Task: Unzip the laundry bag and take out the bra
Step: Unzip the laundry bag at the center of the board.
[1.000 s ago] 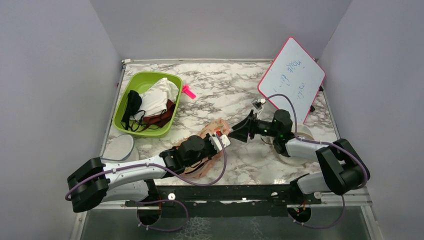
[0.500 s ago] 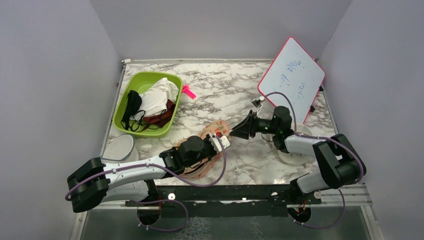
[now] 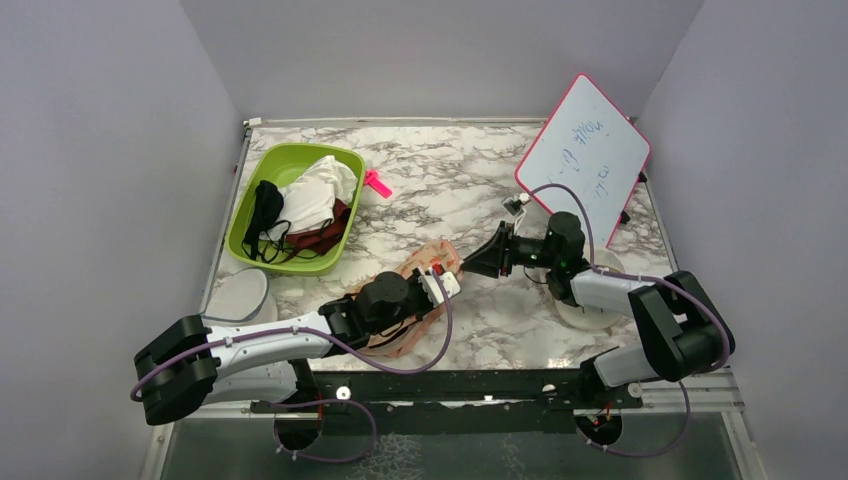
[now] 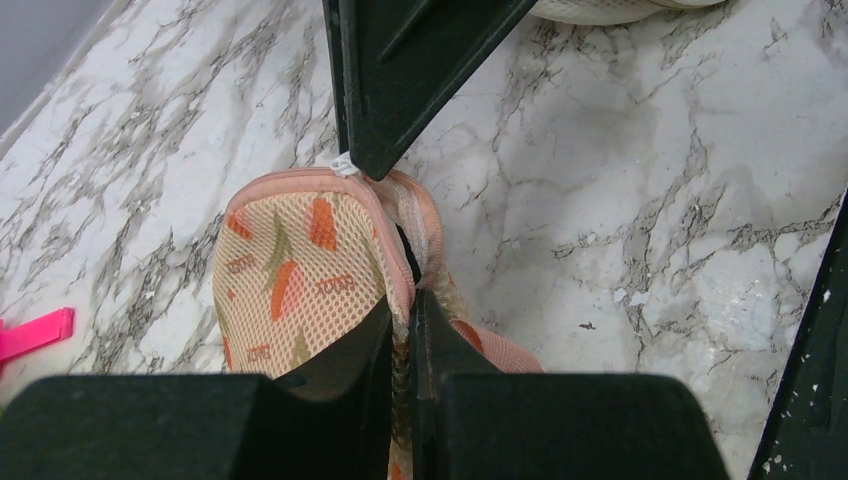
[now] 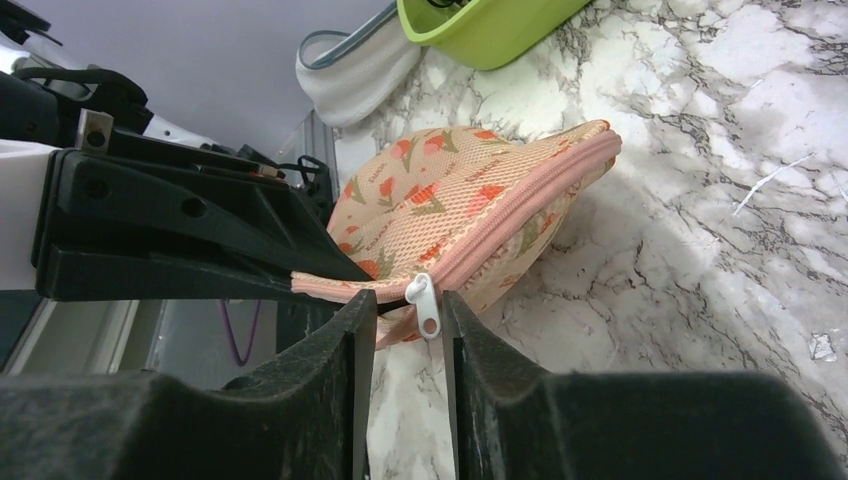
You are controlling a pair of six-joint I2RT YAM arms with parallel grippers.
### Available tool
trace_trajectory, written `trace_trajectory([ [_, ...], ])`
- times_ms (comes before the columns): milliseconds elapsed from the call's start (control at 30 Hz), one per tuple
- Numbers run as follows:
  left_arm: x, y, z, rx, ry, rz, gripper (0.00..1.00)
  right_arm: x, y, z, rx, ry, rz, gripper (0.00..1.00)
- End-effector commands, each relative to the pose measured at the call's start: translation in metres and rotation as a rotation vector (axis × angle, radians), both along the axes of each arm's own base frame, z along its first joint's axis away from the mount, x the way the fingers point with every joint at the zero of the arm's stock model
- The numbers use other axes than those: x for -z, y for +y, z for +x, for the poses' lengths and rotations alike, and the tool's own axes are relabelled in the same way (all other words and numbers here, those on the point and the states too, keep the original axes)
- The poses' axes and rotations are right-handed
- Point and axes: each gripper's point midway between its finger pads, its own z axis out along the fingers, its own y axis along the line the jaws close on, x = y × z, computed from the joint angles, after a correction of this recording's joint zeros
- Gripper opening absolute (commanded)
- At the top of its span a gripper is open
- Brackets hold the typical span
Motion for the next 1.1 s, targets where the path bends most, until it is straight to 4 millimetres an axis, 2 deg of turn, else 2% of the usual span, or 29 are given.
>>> trace_trajectory([
  [0,-0.009,-0.007,-0.002,0.033,-0.019,-0.034,0.00,-0.006,0.002,0.001,-0.038,-0.038,0.013,0.27],
  [233,-0.008,-0.006,-0.002,0.032,-0.022,-0.030,0.00,-0.005,0.002,0.002,-0.036,-0.046,0.005,0.14],
  [333,-0.007,-0.005,-0.001,0.029,-0.022,-0.026,0.00,-0.006,0.001,0.002,-0.038,-0.053,0.001,0.13],
  [567,-0.006,-0.005,0.000,0.025,-0.024,-0.020,0.00,-0.002,-0.002,0.007,-0.009,-0.088,-0.055,0.01],
  [833,-0.004,-0.006,-0.001,0.031,-0.019,-0.014,0.00,0.003,-0.007,0.013,0.012,-0.158,-0.117,0.01],
  [1067,-0.006,-0.005,0.003,0.007,-0.020,-0.015,0.00,0.005,-0.013,0.018,0.046,-0.296,-0.152,0.01],
])
